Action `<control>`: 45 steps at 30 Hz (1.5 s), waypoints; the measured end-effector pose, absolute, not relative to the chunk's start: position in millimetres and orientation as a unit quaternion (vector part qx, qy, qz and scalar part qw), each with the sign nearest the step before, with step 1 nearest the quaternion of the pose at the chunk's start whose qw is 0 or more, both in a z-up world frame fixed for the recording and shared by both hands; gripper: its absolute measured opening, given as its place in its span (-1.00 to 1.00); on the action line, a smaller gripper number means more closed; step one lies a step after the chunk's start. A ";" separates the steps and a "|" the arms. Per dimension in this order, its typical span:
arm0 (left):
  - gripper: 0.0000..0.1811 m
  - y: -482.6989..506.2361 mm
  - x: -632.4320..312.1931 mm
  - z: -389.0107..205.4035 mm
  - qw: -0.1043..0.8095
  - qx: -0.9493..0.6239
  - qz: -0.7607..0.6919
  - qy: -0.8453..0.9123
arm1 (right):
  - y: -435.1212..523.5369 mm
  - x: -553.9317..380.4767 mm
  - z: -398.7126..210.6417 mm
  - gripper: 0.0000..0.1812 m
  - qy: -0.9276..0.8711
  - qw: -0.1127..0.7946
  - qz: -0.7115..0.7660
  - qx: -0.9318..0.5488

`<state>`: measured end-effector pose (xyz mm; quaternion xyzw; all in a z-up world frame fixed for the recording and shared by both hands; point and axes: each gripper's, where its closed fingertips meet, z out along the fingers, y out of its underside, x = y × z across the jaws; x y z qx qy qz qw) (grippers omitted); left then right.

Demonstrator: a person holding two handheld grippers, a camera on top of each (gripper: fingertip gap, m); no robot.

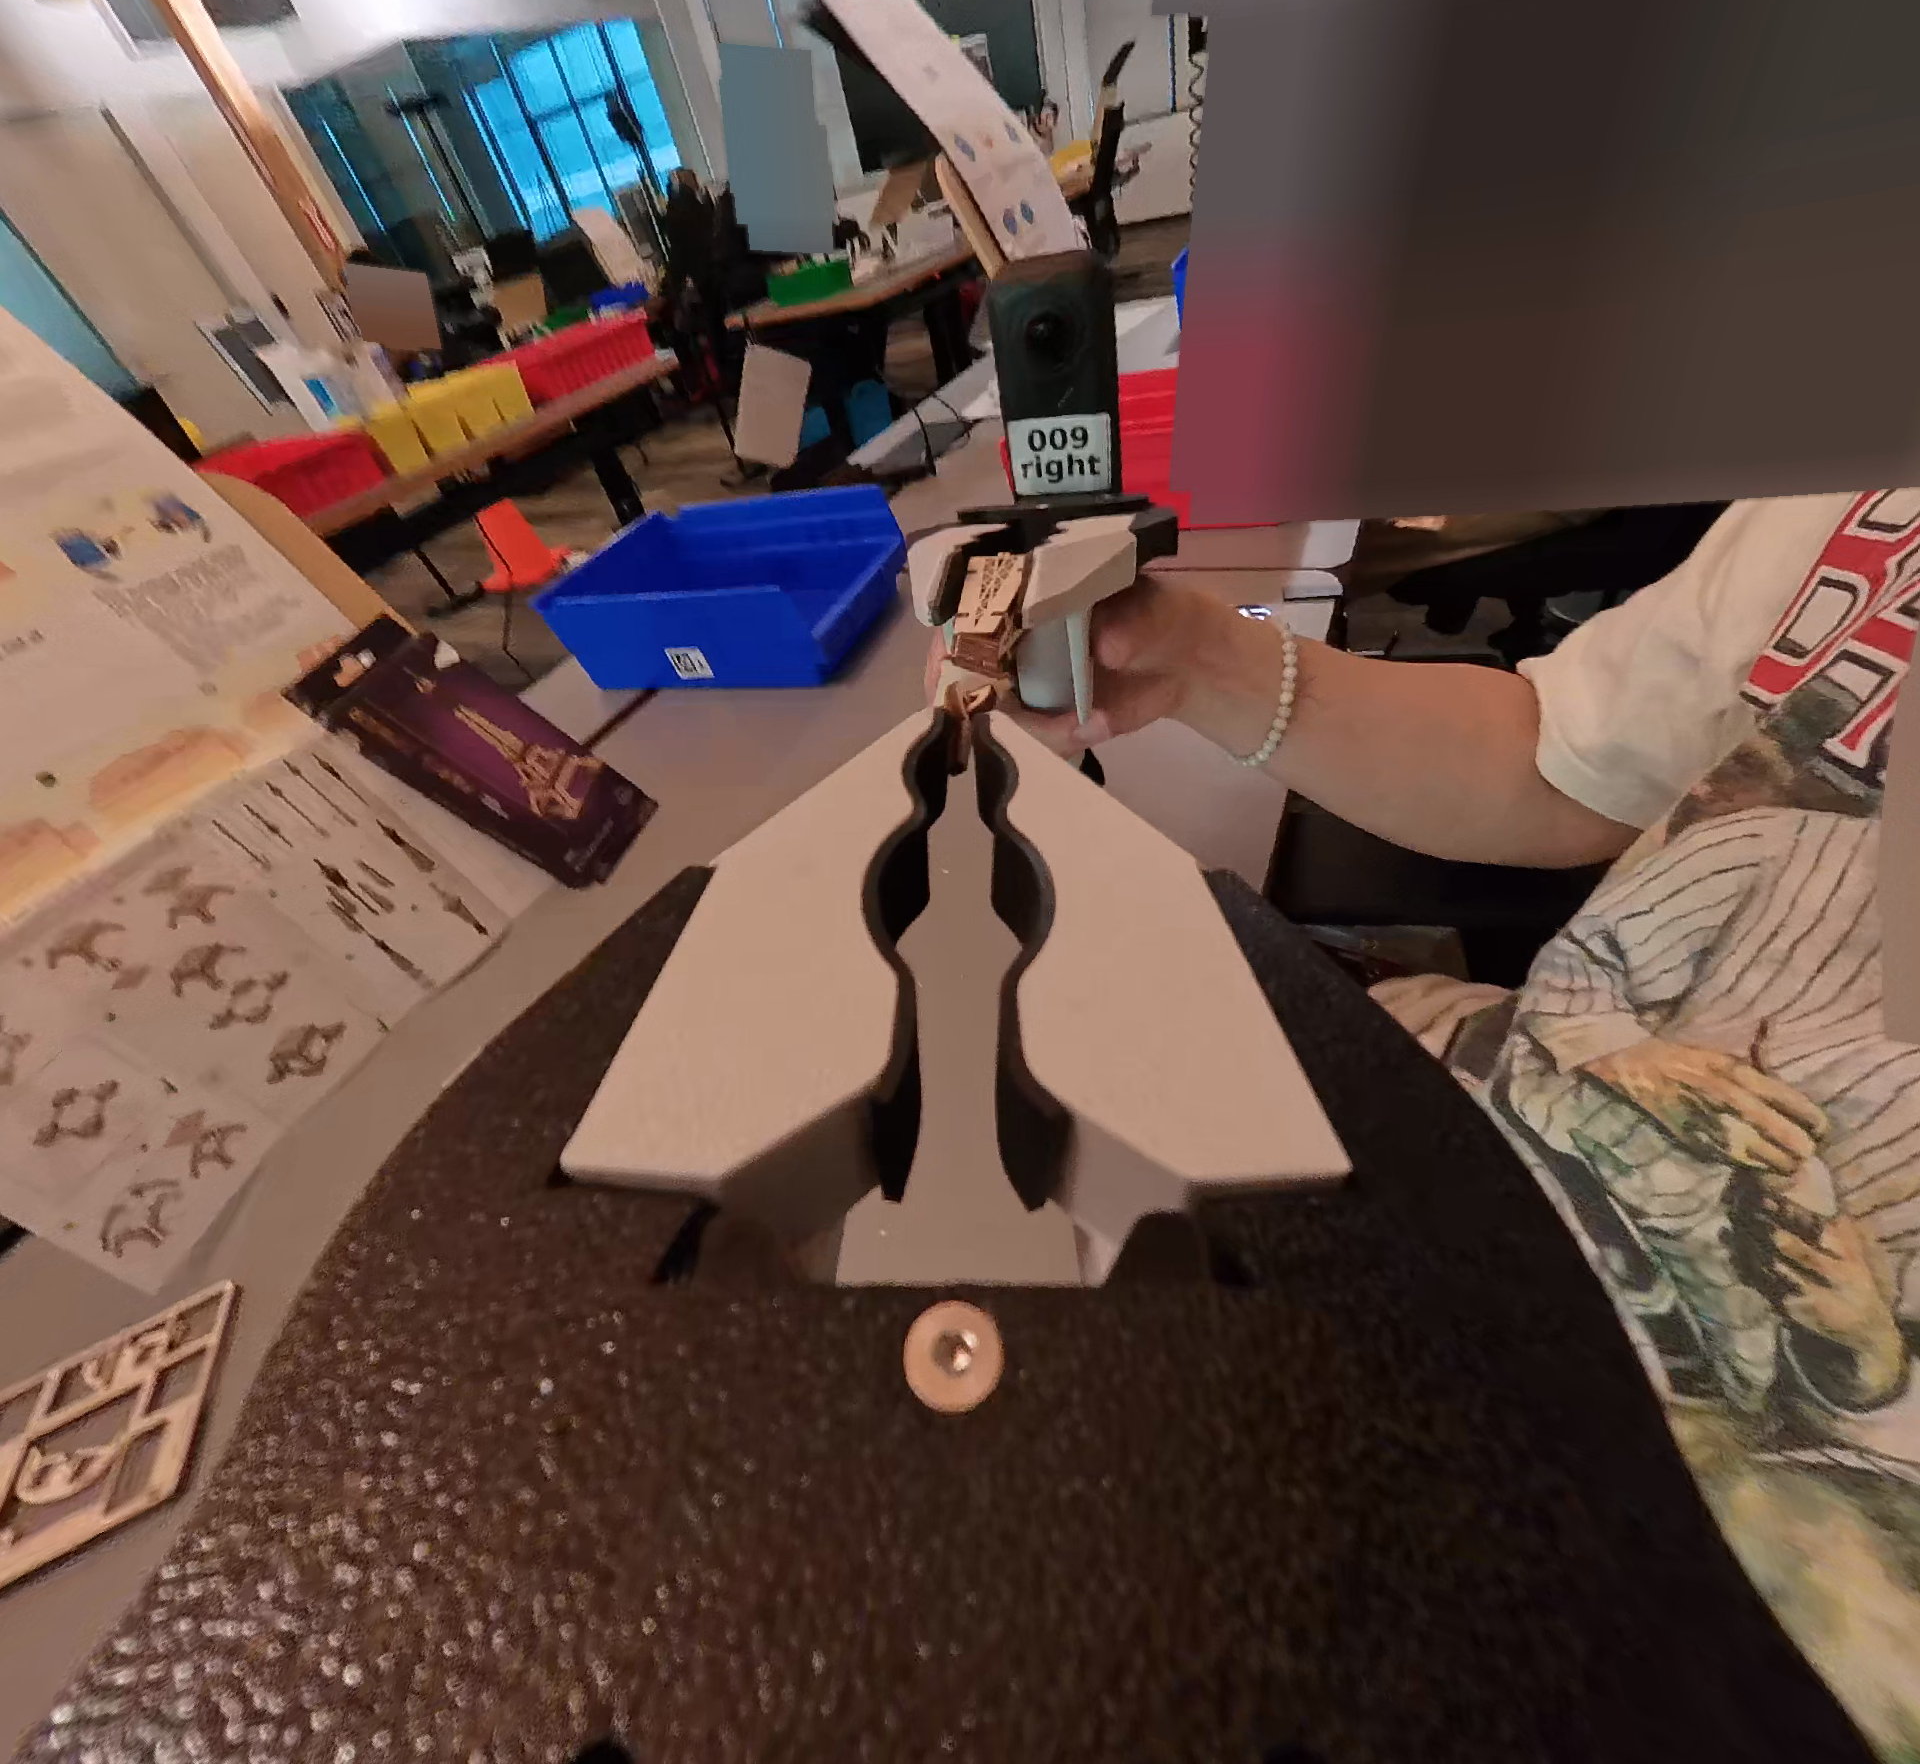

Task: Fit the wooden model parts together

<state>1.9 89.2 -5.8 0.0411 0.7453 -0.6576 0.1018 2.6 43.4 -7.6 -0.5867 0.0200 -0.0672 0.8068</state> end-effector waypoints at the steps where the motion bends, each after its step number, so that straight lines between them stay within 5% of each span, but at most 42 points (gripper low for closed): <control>1: -0.97 88.4 0.0 -4.8 0.115 0.052 -0.659 0.742 | 42.6 1.5 -6.8 -0.81 0.005 0.805 -0.087 -0.587; 5: -0.95 84.6 -4.7 -2.8 0.197 0.101 -0.645 0.731 | 37.6 -7.8 -4.4 -0.81 -0.076 0.793 -0.199 -0.571; 16: -0.70 92.1 3.1 -8.1 0.220 0.090 -0.641 0.730 | 29.9 -4.3 -0.6 -0.81 -0.076 0.751 -0.285 -0.591; 23: -0.66 72.9 17.7 -35.5 0.288 0.098 -0.573 0.761 | 25.9 34.8 -34.3 -0.82 0.023 0.552 -0.404 -0.729; 36: -0.55 31.1 31.7 -78.8 0.195 0.061 -0.588 0.783 | 37.1 41.8 -62.5 -0.82 0.119 0.597 -0.235 -0.757; 45: -0.86 31.4 44.1 -66.6 0.185 0.041 -0.584 0.789 | 39.0 76.4 -104.0 -0.82 0.097 0.471 -0.351 -0.804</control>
